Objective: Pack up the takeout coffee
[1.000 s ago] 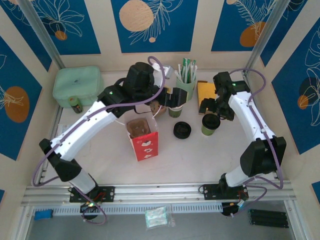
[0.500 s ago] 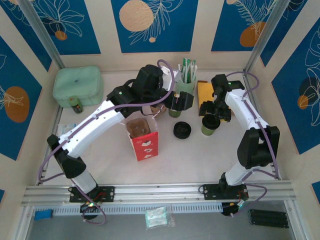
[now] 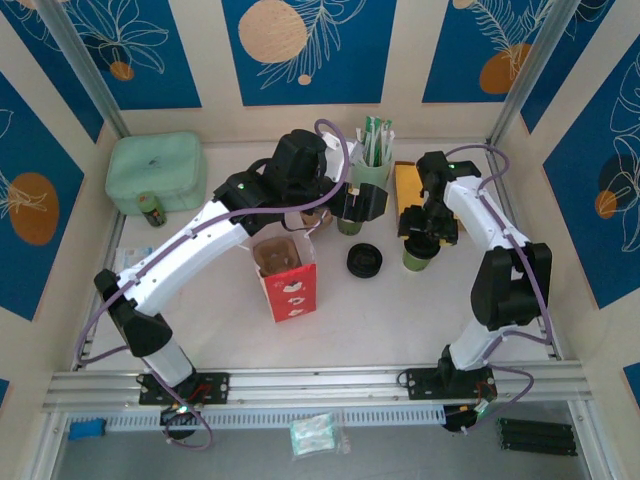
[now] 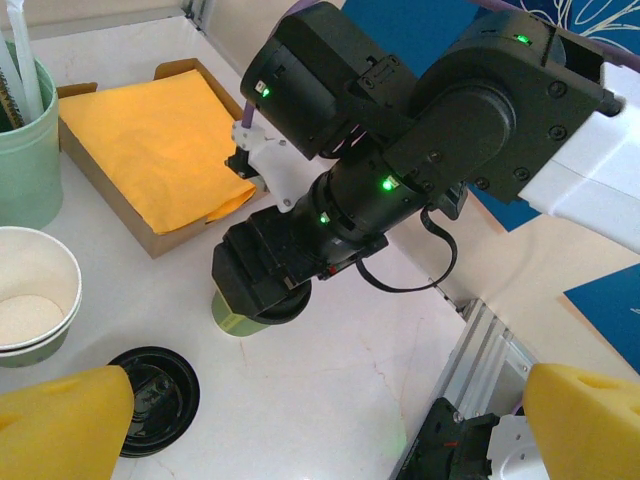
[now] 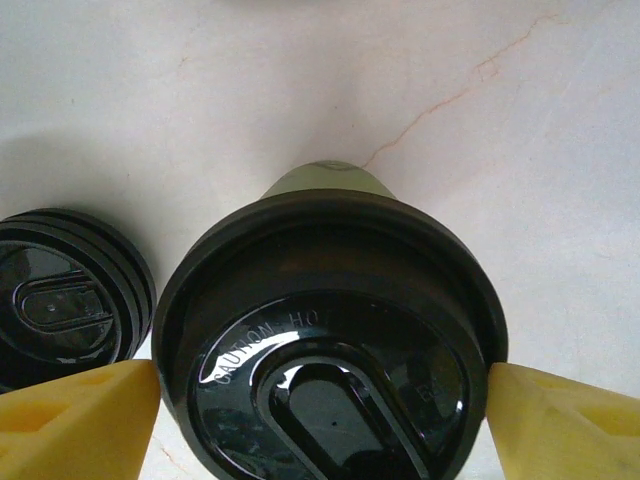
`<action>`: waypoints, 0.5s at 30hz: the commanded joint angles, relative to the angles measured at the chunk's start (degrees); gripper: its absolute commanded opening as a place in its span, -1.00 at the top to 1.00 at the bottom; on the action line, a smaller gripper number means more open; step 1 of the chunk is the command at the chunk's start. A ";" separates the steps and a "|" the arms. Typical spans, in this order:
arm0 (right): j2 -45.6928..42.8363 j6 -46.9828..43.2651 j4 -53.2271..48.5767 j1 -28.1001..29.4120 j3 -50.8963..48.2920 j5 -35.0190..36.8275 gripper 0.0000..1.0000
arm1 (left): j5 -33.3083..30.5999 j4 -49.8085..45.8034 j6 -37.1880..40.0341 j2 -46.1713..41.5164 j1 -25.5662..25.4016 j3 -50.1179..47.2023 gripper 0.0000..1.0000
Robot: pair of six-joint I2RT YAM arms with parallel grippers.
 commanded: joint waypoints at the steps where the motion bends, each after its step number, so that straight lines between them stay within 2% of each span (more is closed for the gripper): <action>1: 0.67 -0.80 -1.38 0.68 0.77 0.63 -0.67 | 0.17 -0.65 1.64 0.60 -0.62 1.86 -0.99; 15: -0.07 -1.06 -0.88 0.88 -1.02 0.44 -0.53 | 0.17 -0.44 1.39 0.77 -0.57 1.94 -0.99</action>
